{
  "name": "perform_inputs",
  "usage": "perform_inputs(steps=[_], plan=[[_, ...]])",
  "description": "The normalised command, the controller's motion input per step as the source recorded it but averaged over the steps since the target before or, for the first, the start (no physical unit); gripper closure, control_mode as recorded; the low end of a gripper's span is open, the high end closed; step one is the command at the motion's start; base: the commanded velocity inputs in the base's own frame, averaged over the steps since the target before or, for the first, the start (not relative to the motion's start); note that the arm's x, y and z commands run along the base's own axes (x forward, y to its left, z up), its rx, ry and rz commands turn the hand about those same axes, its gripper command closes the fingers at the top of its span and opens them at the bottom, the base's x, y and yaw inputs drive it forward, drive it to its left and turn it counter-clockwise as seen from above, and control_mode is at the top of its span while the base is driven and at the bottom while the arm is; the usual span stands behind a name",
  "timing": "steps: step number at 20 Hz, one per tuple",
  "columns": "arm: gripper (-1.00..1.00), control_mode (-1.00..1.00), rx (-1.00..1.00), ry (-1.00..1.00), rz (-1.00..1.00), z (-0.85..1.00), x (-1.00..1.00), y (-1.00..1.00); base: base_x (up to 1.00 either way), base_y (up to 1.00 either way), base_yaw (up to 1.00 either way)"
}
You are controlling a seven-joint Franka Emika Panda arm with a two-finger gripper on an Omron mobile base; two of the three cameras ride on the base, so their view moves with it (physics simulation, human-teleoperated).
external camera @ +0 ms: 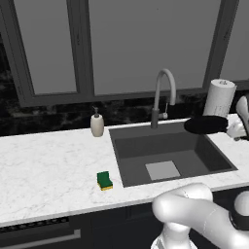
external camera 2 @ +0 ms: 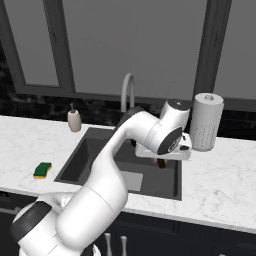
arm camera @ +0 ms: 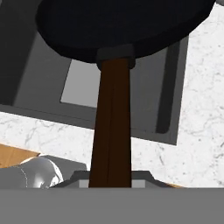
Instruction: Pick the pan and sponge and place them into the sink. Then turn on the water.
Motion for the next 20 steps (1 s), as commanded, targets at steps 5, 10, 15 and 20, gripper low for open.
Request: perform_inputs(steps=[5, 10, 15, 20], plan=[[1.00, -1.00, 0.03, -0.02, 0.03, 0.00, 0.00, 1.00, 0.00, 0.00, 0.00], [1.00, -1.00, 0.04, -0.05, 0.14, -0.07, 0.29, 0.63, 0.00, 0.00, 0.00], [1.00, -1.00, 0.00, -0.07, 0.37, -0.14, 0.35, 0.09, 0.00, 0.00, 0.00], [1.00, -1.00, 0.00, -0.02, 0.31, -0.16, 0.46, 0.07, 0.00, 0.00, 0.00]])
